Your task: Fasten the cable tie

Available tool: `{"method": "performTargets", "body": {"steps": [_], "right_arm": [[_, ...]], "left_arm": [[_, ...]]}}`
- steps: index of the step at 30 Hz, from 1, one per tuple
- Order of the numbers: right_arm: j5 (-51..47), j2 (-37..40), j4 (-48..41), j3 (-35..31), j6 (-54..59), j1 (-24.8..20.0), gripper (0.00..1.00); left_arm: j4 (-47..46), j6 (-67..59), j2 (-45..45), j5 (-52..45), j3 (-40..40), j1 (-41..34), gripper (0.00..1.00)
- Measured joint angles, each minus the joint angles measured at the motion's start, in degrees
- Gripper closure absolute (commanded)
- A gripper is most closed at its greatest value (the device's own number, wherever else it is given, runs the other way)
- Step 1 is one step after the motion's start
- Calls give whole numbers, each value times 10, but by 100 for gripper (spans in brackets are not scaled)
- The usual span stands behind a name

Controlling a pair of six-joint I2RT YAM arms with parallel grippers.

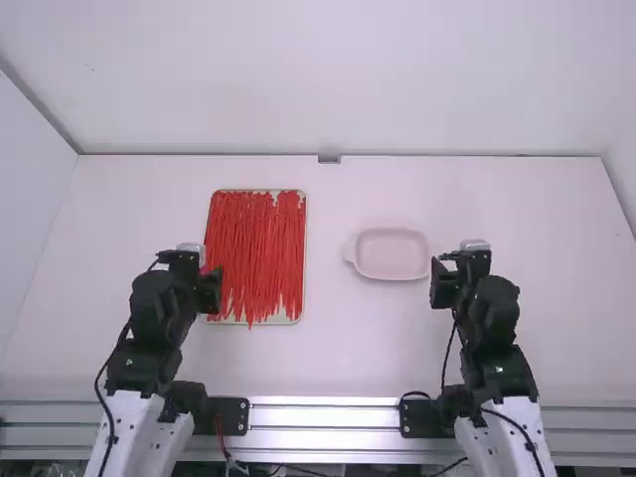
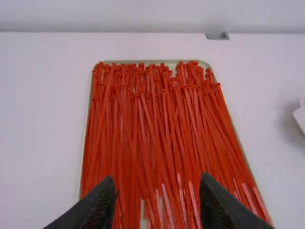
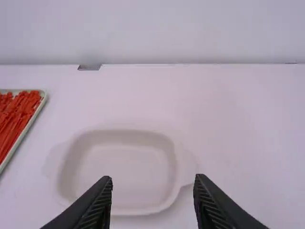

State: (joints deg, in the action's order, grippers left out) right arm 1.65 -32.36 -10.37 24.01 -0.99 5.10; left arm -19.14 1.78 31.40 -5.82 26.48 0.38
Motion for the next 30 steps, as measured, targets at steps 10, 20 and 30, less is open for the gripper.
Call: {"method": "performTargets", "body": {"steps": [10,20,30], "right_arm": [[7,-131,-42,104,-4,32,29],[10,-249,-79,198,-9,56,13],[12,-323,-109,257,-29,70,4]], "left_arm": [[-76,21,133,-26,114,5,30],[-144,47,250,-50,218,13,13],[-189,63,324,-66,283,13,3]]}}
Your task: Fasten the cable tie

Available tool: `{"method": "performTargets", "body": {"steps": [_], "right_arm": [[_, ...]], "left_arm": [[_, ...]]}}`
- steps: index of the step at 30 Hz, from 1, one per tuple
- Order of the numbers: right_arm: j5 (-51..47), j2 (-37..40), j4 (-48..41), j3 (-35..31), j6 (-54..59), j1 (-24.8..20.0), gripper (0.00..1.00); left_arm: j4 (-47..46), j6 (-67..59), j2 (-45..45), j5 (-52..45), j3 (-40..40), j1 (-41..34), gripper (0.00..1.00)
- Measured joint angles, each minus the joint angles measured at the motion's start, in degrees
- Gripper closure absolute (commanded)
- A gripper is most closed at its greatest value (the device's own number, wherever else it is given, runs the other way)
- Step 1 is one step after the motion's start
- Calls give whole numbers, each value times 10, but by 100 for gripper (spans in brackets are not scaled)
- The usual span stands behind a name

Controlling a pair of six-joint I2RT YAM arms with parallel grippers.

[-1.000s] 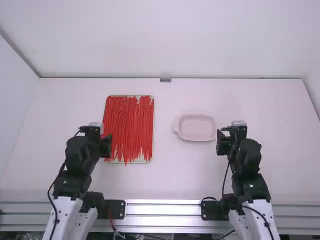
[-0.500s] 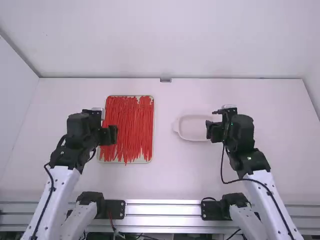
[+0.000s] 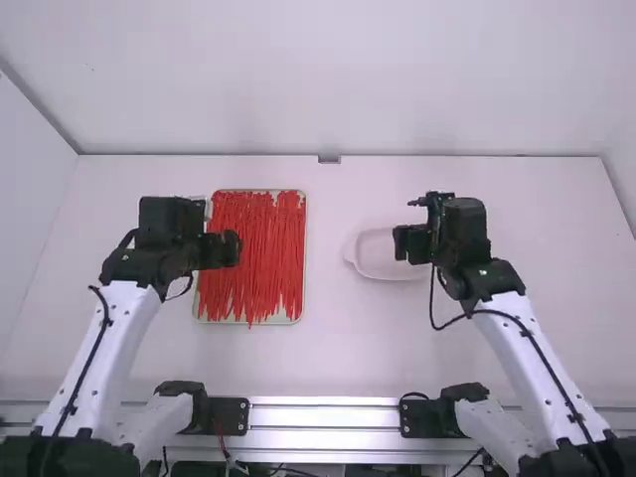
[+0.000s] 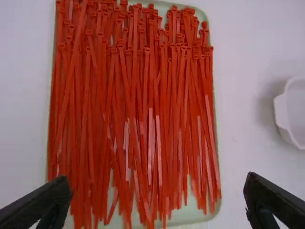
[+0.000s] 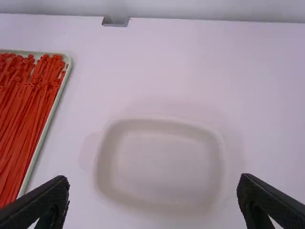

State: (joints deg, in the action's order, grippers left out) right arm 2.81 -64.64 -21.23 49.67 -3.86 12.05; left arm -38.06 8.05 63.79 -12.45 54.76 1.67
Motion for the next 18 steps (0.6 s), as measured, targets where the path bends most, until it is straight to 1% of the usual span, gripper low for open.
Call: {"method": "performTargets", "body": {"steps": [8,18], "right_arm": [[2,-22,-10,18,-6,4,2],[2,-23,-15,19,4,4,2]], "left_arm": [[-11,12,30,-6,23,0,1],[5,13,31,-10,24,0,1]]}}
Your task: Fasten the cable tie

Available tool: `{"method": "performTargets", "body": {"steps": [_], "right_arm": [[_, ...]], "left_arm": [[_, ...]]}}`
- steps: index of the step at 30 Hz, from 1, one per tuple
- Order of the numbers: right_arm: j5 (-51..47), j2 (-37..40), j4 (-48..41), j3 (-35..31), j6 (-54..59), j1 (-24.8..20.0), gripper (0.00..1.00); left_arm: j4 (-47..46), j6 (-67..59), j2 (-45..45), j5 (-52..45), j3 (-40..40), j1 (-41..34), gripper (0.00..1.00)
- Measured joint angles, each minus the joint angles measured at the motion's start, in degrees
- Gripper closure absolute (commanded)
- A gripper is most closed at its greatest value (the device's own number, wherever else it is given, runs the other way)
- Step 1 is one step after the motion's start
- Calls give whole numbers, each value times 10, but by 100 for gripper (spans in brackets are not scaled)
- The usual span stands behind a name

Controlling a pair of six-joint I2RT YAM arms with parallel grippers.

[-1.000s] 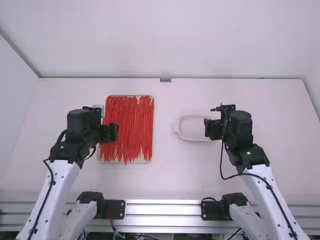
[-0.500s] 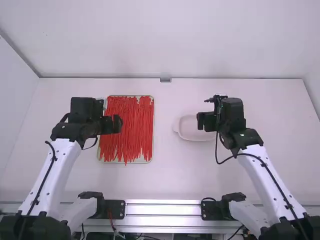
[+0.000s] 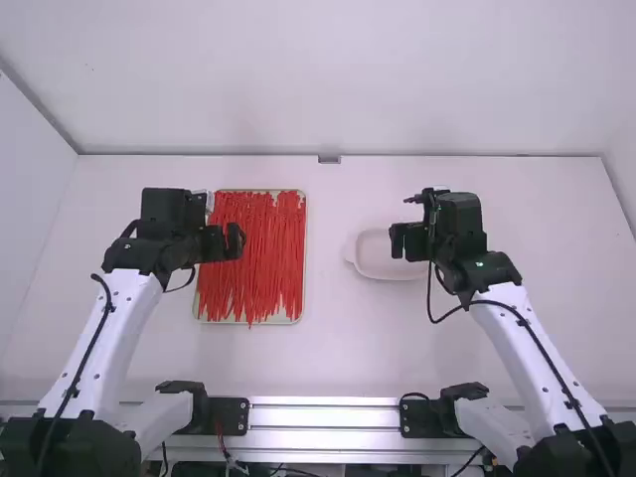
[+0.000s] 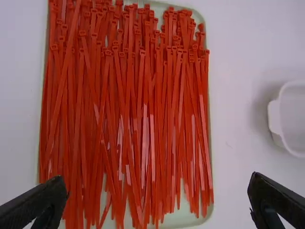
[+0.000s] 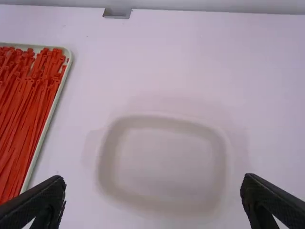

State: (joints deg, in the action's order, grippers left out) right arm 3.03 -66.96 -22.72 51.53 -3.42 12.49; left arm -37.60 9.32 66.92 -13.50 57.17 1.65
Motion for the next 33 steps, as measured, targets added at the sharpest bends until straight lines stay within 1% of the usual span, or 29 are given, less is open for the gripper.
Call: {"method": "performTargets", "body": {"steps": [6,14,17,24,27,33], "right_arm": [[0,0,-2,0,4,0,2],[-1,0,-2,0,10,0,2],[-1,0,-2,0,10,0,2],[0,0,-2,0,11,0,2],[0,0,-2,0,13,0,2],[0,0,-2,0,13,0,2]], "left_arm": [[28,0,11,0,0,-4,1],[92,-16,81,0,1,-4,1],[99,-33,105,0,9,-4,0],[32,-46,179,36,87,-5,1],[-5,-46,221,54,143,-5,1],[-26,-49,283,64,205,-5,1]]}}
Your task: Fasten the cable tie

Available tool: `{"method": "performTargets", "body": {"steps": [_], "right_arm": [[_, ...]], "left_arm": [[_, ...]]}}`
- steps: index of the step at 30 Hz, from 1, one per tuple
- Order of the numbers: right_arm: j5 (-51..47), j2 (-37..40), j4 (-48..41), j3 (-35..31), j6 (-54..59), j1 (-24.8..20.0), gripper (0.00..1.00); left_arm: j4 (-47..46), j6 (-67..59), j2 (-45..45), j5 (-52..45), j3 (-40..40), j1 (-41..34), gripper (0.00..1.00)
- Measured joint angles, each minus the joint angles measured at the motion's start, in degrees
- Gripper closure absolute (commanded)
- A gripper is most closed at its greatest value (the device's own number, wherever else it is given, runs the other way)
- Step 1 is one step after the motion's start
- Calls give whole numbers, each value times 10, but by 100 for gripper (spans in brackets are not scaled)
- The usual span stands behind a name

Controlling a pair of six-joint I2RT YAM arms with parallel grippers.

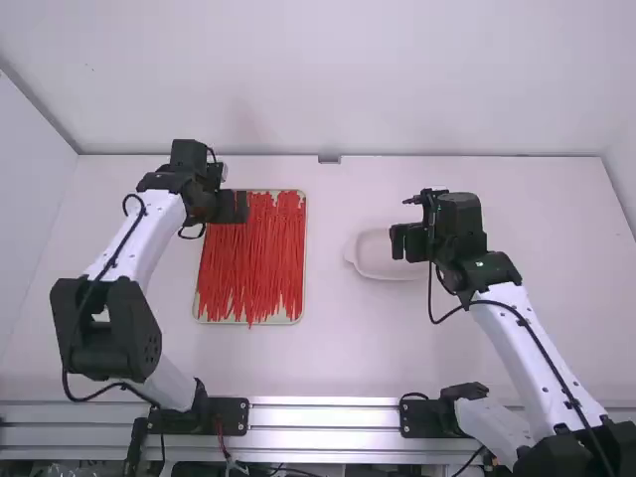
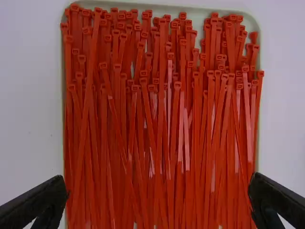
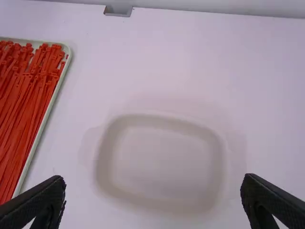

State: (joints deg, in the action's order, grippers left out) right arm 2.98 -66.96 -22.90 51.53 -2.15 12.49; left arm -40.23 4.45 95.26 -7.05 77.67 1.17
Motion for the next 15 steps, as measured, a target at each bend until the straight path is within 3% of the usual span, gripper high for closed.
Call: {"method": "performTargets", "body": {"steps": [5,15], "right_arm": [[0,0,0,0,2,0,2],[0,0,0,0,0,0,2]], "left_arm": [[4,-10,61,2,41,0,1],[105,-54,118,-26,53,-2,1]]}}
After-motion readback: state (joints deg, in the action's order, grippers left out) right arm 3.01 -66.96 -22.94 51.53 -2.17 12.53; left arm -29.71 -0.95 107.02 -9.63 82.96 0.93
